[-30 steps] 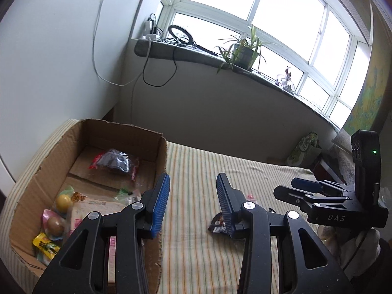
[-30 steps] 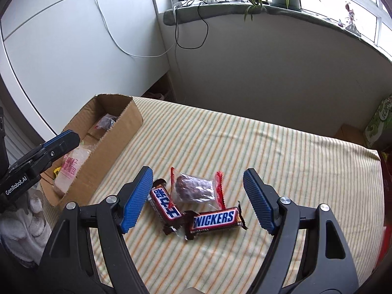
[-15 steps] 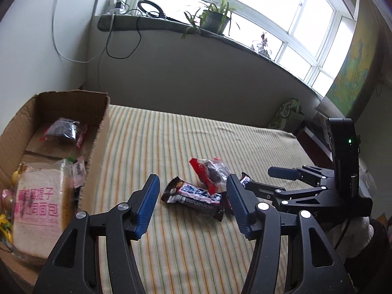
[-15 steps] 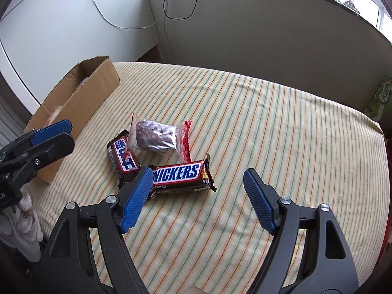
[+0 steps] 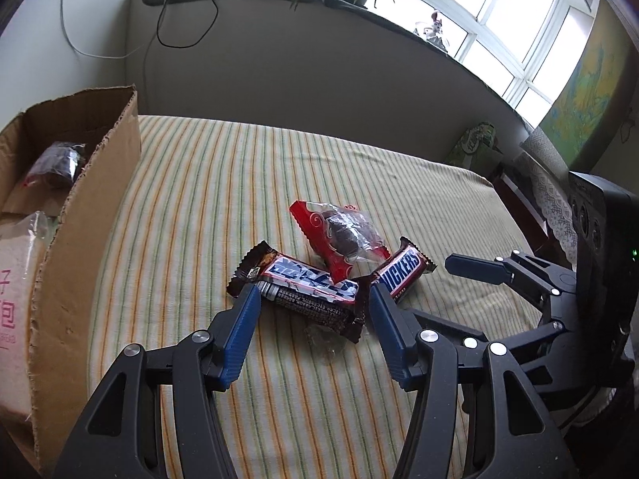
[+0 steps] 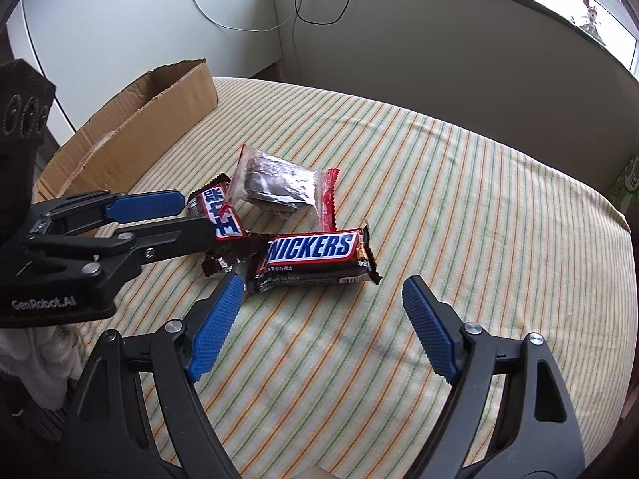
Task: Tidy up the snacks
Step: 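Lower both tools around the Snickers bars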
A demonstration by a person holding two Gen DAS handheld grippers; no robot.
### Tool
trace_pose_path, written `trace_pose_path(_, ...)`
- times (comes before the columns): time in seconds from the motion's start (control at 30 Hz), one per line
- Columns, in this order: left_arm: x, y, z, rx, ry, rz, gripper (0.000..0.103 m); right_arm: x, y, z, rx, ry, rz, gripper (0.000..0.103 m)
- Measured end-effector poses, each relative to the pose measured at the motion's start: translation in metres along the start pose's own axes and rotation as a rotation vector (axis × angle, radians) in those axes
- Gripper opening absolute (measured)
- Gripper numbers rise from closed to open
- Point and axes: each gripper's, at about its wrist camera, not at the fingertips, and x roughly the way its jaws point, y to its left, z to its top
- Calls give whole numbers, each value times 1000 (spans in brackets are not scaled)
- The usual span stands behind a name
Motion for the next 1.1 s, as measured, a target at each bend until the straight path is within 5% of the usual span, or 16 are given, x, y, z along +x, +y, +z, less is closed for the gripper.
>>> trace_pose_path(0.47,13,3,6,-18,14,15,56,21,4,8,47,33,49,73)
trace_pose_path(0.83,29,-3,15,35,12,91,55,32,5,14,24,37,7,73)
trace_pose_path(1.1,27,-8,13,92,-10,133,44,33,0,15,-4,41,-68,73)
